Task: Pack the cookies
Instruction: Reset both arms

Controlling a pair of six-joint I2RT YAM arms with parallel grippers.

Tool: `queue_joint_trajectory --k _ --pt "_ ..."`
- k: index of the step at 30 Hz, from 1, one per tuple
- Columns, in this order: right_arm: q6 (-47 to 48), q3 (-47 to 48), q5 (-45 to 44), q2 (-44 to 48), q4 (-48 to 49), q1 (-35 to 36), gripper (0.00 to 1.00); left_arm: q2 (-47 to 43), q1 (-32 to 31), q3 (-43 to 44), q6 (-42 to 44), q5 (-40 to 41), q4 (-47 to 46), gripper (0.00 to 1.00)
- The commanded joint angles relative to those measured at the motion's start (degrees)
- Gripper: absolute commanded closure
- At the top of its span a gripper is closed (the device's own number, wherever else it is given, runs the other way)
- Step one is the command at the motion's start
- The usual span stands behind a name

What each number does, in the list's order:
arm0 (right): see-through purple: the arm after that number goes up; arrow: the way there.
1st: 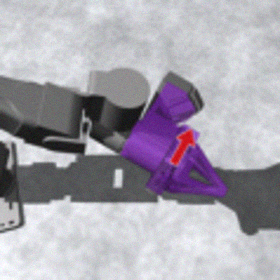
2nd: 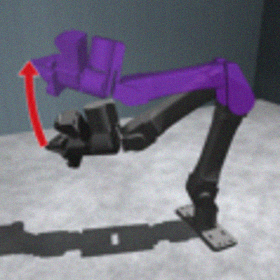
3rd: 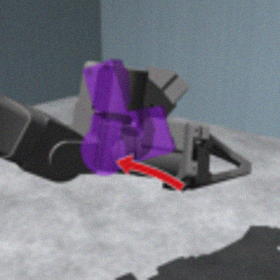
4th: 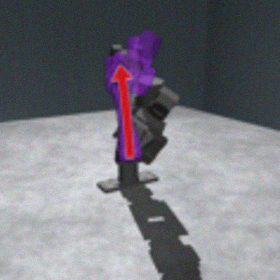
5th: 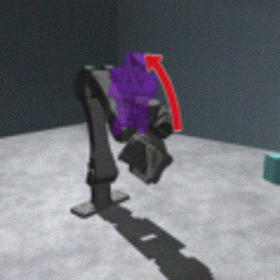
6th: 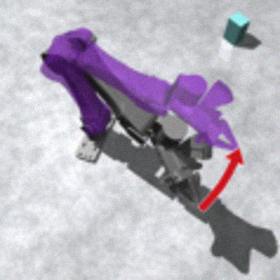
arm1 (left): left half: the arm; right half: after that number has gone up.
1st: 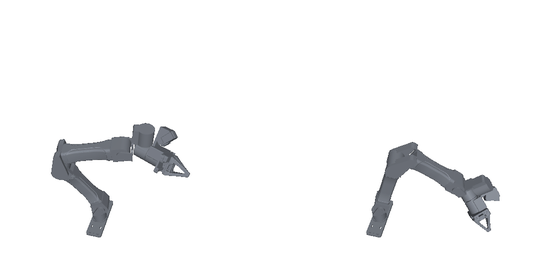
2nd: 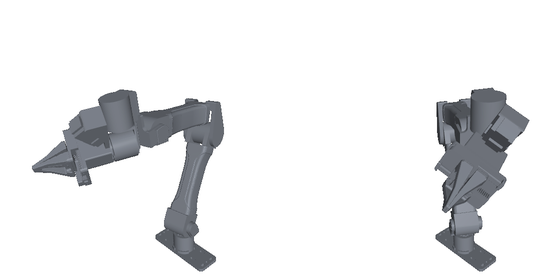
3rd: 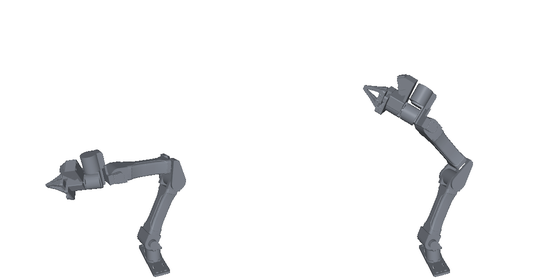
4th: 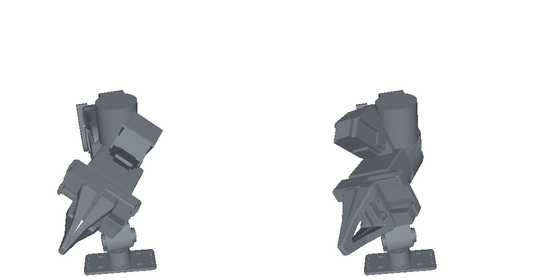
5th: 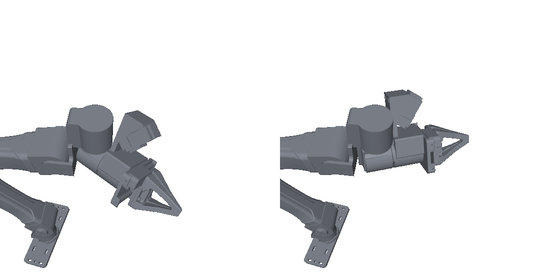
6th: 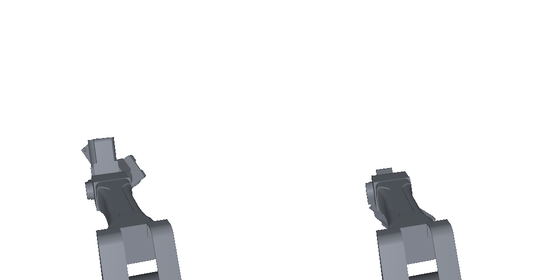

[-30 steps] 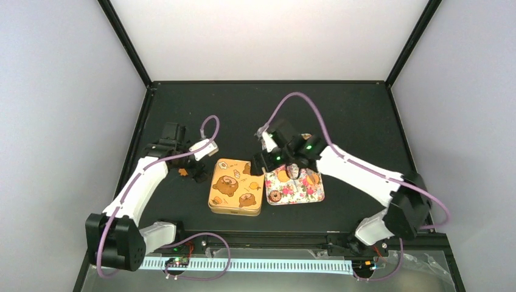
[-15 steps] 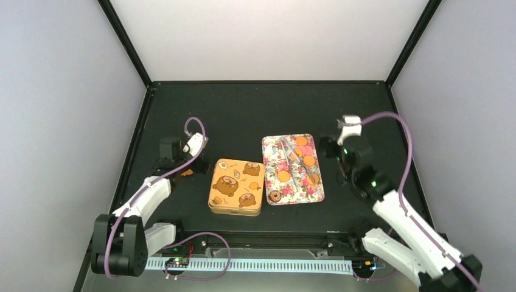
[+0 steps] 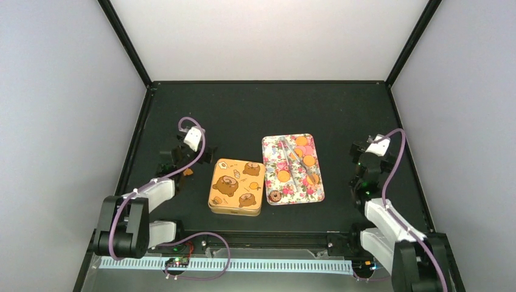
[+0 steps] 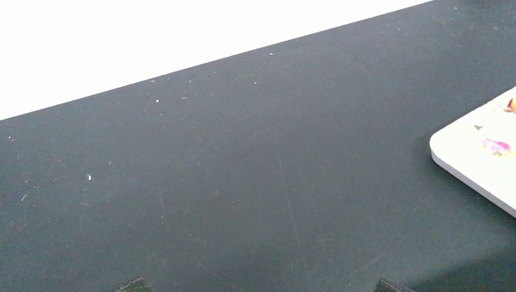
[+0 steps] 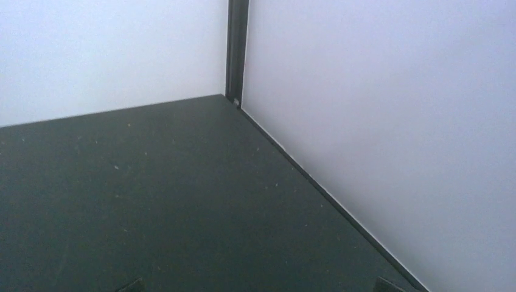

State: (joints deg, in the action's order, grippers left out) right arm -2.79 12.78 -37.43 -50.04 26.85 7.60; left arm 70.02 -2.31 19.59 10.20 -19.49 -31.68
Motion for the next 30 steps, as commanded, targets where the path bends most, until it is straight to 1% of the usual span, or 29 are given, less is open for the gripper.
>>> queue_joint_trajectory --k 1,2,3,4,6,8,9,10,11,13,14,15,16,18,20,30 --pt "-1.9 -0.1 5.1 -7.9 14.6 -2.8 0.00 0.5 0.5 1.8 -2.4 2.2 -5.5 0.01" --pt "-1.9 0.0 6.9 -9.8 16.6 -3.0 0.00 -0.2 0.5 0.8 -2.0 3.9 -7.6 0.01" --pt "-1.8 0.3 8.0 -11.7 18.4 -3.1 0.00 -1.0 0.7 -1.4 -1.6 6.3 -13.0 0.01" --pt "-1.6 0.6 9.0 -13.8 20.0 -3.2 0.00 -0.8 1.1 -5.1 -1.6 8.3 -20.3 0.01" --pt "-1.9 1.4 10.7 -17.5 22.6 -3.3 0.00 3.7 2.9 -10.6 -2.3 5.2 -34.3 0.01" --pt "-1.7 1.8 13.3 -20.5 25.5 -3.3 0.00 11.1 4.2 -14.5 -3.8 3.8 -49.4 0.01" --pt "-1.4 1.9 14.7 -22.1 26.8 -3.3 0.00 13.5 4.5 -14.9 -4.0 3.0 -53.4 0.01" --pt "-1.1 1.8 15.9 -23.7 28.7 -3.3 0.00 13.1 4.6 -14.3 -4.1 3.3 -51.6 0.01" --pt "-0.5 1.8 17.6 -25.6 30.3 -3.3 0.00 10.9 4.6 -12.5 -3.7 3.4 -45.3 0.01" --pt "2.3 2.1 23.8 -30.0 34.1 -3.2 0.00 7.5 4.7 -5.8 -5.2 5.8 -27.0 0.01" --pt "2.4 2.1 24.6 -30.5 35.0 -3.4 0.00 9.5 4.7 -3.2 -5.4 6.0 -25.4 0.01" --pt "2.2 2.5 25.1 -30.2 33.1 -3.7 0.00 10.6 4.5 -3.5 -4.9 6.7 -26.9 0.01" --pt "1.8 2.7 25.7 -30.7 33.5 -4.2 0.00 10.9 4.2 -3.7 -4.6 6.7 -28.0 0.01" --pt "0.9 3.3 27.3 -30.2 31.5 -5.4 0.00 10.4 4.2 -3.3 -4.6 6.8 -26.7 0.01" --pt "1.0 3.0 27.3 -30.4 32.7 -5.4 0.00 9.4 4.1 -2.5 -5.2 7.3 -23.0 0.01" --pt "1.0 3.1 27.3 -30.3 32.3 -5.4 0.00 9.6 4.1 -2.7 -5.1 7.4 -23.8 0.01"
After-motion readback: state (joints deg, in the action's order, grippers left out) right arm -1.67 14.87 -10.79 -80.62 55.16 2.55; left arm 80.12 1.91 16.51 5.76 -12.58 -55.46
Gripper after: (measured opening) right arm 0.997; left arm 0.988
